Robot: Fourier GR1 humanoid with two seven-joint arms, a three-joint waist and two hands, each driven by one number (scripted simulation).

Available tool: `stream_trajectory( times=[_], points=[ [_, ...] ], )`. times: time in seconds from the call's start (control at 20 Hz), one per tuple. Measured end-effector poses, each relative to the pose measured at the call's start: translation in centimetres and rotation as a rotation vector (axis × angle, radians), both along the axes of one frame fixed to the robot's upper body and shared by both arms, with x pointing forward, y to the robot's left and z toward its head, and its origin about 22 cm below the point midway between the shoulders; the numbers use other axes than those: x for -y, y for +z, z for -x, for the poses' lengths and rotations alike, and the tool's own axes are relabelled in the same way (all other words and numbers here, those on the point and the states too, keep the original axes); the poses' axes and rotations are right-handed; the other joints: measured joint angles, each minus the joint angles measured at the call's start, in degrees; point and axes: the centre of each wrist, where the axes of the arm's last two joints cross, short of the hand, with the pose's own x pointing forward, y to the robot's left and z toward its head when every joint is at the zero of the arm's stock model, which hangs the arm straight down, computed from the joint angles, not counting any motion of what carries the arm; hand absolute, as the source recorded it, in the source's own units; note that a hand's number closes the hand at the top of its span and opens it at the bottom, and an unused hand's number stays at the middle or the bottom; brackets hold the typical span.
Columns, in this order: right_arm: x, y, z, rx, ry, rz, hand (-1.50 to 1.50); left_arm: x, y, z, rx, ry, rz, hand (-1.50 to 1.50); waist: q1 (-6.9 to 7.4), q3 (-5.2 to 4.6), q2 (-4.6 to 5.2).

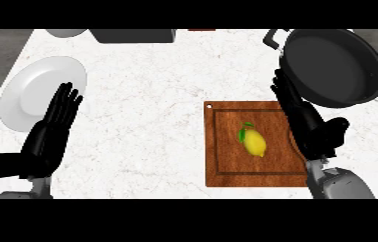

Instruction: Pick the lemon from the cutting board and place it in the pot

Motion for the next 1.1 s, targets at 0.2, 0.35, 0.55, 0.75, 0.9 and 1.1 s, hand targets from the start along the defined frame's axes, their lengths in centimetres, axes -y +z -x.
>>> stream_trajectory(
  times=[0.2,0.35,0.55,0.75,0.9,1.1],
  points=[
    [-0.9,-1.2,0.2,-0.030,0.154,0.099,1.50,0.9,-1.1,-0.4,-0.112,-0.054,-0.044,0.00,0.12,-0.07,-1.48],
    [-0.7,-1.0,0.1,0.018,0.280,0.306,1.50,1.4,-2.4,-0.2,-0.225,-0.112,-0.081,0.00,-0.22,-0.36,-2.08],
    [-0.7,-0.4,0.3,0.323,0.143,0.361,-1.50,2.2,-4.1,0.6,-0.338,-0.155,-0.090,0.00,-1.53,-0.09,-2.51],
    [-1.5,-2.2,2.2,0.524,0.110,0.237,-1.50,2.8,-4.5,0.5,-0.386,-0.185,-0.100,0.00,-1.14,-0.01,-2.56],
    [-0.7,-1.5,3.9,0.582,0.128,0.223,-1.50,3.7,-4.6,0.1,-0.400,-0.198,-0.107,0.00,-0.68,-0.08,-2.63],
    [0.5,0.7,5.2,0.483,0.177,0.327,-1.50,4.5,-4.7,-0.5,-0.413,-0.202,-0.109,0.00,-0.63,-0.20,-2.73]
  ],
)
